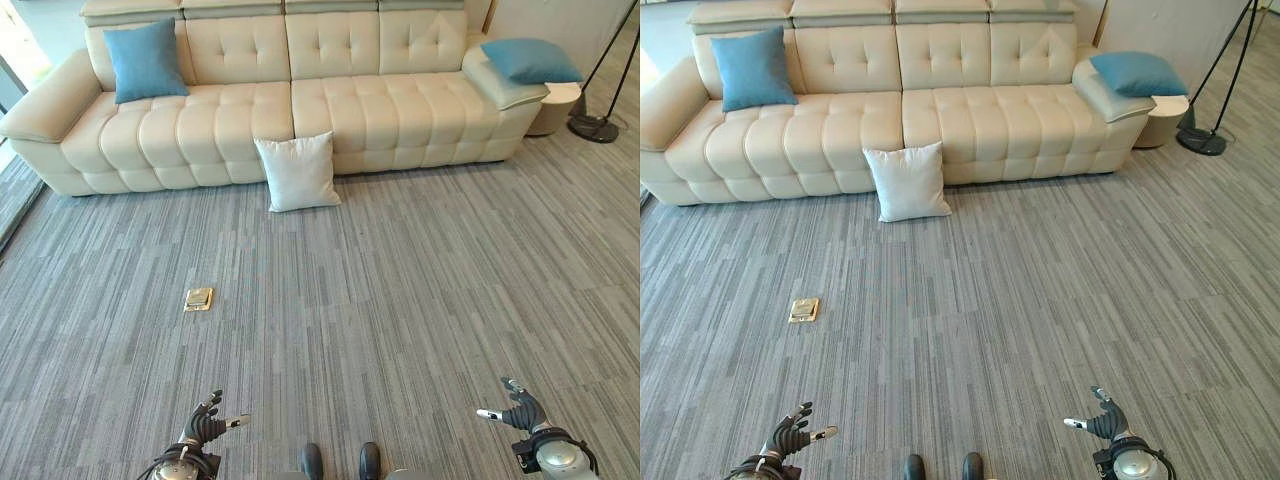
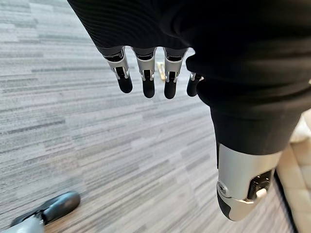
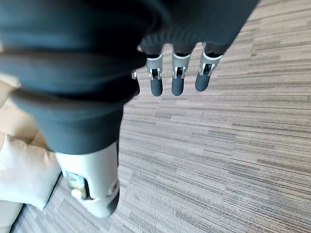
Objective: Pick up all the scattered cushions and arrange them neatly on the sofa.
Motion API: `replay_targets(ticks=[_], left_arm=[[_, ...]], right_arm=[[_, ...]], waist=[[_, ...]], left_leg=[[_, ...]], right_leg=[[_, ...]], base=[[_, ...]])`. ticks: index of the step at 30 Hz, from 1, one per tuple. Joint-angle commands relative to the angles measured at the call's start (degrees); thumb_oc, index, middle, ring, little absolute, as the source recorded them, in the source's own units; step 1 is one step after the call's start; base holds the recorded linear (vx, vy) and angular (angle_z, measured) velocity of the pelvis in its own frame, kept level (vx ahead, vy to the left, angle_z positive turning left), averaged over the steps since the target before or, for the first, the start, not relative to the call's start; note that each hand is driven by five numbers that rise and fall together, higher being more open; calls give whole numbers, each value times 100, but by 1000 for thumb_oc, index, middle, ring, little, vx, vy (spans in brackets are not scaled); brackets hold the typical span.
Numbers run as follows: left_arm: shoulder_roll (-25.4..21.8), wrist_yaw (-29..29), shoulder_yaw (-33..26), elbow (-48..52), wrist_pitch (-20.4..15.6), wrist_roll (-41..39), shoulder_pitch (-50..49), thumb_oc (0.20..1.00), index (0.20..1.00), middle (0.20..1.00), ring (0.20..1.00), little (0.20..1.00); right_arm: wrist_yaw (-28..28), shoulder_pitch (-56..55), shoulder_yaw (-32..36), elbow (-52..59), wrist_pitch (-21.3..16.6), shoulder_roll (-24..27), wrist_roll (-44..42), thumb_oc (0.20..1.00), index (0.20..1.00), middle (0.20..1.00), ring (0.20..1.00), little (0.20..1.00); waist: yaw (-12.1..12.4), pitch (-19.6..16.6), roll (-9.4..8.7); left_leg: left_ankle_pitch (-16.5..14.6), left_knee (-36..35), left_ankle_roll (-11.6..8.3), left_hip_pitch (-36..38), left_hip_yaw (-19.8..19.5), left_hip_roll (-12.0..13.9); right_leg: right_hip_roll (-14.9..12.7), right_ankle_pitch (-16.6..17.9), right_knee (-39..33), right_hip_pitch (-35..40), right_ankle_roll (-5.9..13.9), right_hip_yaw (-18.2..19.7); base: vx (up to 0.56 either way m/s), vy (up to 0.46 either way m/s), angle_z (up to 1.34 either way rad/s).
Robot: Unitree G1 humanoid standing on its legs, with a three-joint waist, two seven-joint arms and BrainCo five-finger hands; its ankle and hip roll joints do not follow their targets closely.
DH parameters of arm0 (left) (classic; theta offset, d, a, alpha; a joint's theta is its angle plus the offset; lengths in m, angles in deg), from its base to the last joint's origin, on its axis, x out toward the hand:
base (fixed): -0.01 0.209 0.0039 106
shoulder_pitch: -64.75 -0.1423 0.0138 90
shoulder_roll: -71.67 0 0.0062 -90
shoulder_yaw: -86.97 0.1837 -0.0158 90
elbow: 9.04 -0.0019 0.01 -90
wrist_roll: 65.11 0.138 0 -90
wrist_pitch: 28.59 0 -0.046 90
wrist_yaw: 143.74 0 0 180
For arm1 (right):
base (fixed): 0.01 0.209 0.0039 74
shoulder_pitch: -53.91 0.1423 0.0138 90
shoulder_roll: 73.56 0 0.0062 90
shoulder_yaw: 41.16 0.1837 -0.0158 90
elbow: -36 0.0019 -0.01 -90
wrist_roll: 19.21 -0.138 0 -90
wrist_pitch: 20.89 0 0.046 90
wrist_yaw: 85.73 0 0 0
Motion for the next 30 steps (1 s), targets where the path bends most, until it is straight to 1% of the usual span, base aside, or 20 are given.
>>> replay_targets(ticks=[1,5,10,11,18,19,20,22,23,24,25,26,27,28,29,30], left_arm=[[-139,-64,-201,84,-205,-326,85,1000,1000,1000,1000,1000],[-51,-118,-319,57,-162,-492,84,1000,1000,1000,1000,1000],[-99,-134,-370,105,-134,-491,86,1000,1000,1000,1000,1000],[-187,-141,-365,145,-105,-435,125,1000,1000,1000,1000,1000],[-220,-178,-455,146,-113,-530,155,1000,1000,1000,1000,1000],[-218,-180,-455,139,-115,-534,155,1000,1000,1000,1000,1000],[-198,-192,-459,145,-109,-551,149,1000,1000,1000,1000,1000],[-190,-201,-456,156,-105,-560,149,1000,1000,1000,1000,1000],[-176,-212,-451,150,-103,-583,156,1000,1000,1000,1000,1000],[-160,-234,-453,152,-92,-602,146,1000,1000,1000,1000,1000],[-160,-235,-454,152,-92,-602,147,1000,1000,1000,1000,1000],[-160,-239,-475,174,-92,-607,114,1000,1000,1000,1000,1000],[-166,-242,-480,168,-94,-610,101,1000,1000,1000,1000,1000],[-166,-233,-487,180,-80,-608,96,1000,1000,1000,1000,1000],[-189,-256,-494,216,-85,-591,100,1000,1000,1000,1000,1000],[-189,-256,-494,216,-85,-591,100,1000,1000,1000,1000,1000]], right_arm=[[-66,212,-7,110,-140,207,0,1000,1000,1000,1000,1000],[-134,232,101,67,-106,114,-134,1000,1000,1000,1000,1000],[-195,237,227,114,-92,81,-269,1000,1000,1000,1000,1000],[-219,291,248,54,-60,87,-321,1000,1000,1000,1000,1000],[-280,421,275,-46,-33,55,-460,1000,1000,1000,1000,1000],[-284,428,275,-34,-27,55,-470,1000,1000,1000,1000,1000],[-296,470,244,-49,-8,46,-435,1000,1000,1000,1000,1000],[-302,498,222,-53,5,39,-423,1000,1000,1000,1000,1000],[-314,540,193,-69,20,32,-414,1000,1000,1000,1000,1000],[-332,586,162,-69,46,1,-392,1000,1000,1000,1000,1000],[-332,589,161,-71,46,1,-392,1000,1000,1000,1000,1000],[-335,598,148,-35,58,-53,-378,1000,1000,1000,1000,1000],[-321,598,136,-25,60,-75,-364,1000,1000,1000,1000,1000],[-318,593,148,-6,56,-97,-357,1000,1000,1000,1000,1000],[-307,587,138,48,38,-103,-341,1000,1000,1000,1000,1000],[-307,587,137,48,38,-103,-341,1000,1000,1000,1000,1000]], waist=[[-28,-86,-167],[-11,-68,-173],[8,49,-207],[25,86,-244],[111,64,-313],[123,68,-328],[154,103,-347],[169,123,-350],[194,148,-353],[231,189,-343],[233,186,-344],[275,215,-328],[298,246,-329],[298,261,-319],[285,288,-318],[285,282,-318]], left_leg=[[-555,-44,-377,296,9,146],[-558,-44,-371,257,-7,136],[-565,83,-362,35,-32,133],[-606,293,-356,-170,-42,130],[-757,463,-292,-211,-36,88],[-795,527,-276,-230,-43,76],[-908,715,-223,-301,-77,39],[-968,817,-194,-349,-100,24],[-1042,938,-151,-415,-121,-6],[-1134,1057,-77,-482,-166,-53],[-1140,1067,-76,-492,-164,-53],[-1230,1121,16,-493,-217,-106],[-1307,1129,89,-426,-265,-174],[-1342,1111,122,-368,-320,-212],[-1383,1157,178,-337,-374,-258],[-1381,1157,178,-343,-374,-258]], right_leg=[[-455,-376,-15,152,760,103],[-461,-387,-15,129,766,79],[-479,-375,2,10,763,50],[-496,-375,54,-97,755,29],[-541,-376,71,-82,788,40],[-561,-380,86,-79,792,51],[-607,-429,186,-100,802,75],[-633,-462,269,-131,806,91],[-673,-501,389,-179,821,108],[-746,-563,665,-305,841,127],[-747,-570,679,-317,843,130],[-799,-628,1033,-458,891,142],[-841,-616,1365,-539,940,172],[-878,-540,1702,-685,962,183],[-915,-379,2128,-880,1009,222],[-915,-378,2128,-886,1009,222]], base=[[0,0,0],[16,1,1],[-8,-1,0],[-41,-6,-1],[53,34,-2],[84,104,-4],[86,118,-3],[51,90,-6],[61,151,-9],[61,152,-8],[101,206,-7],[116,185,-9],[146,231,-11],[128,189,-10],[70,108,-5],[149,180,13]])
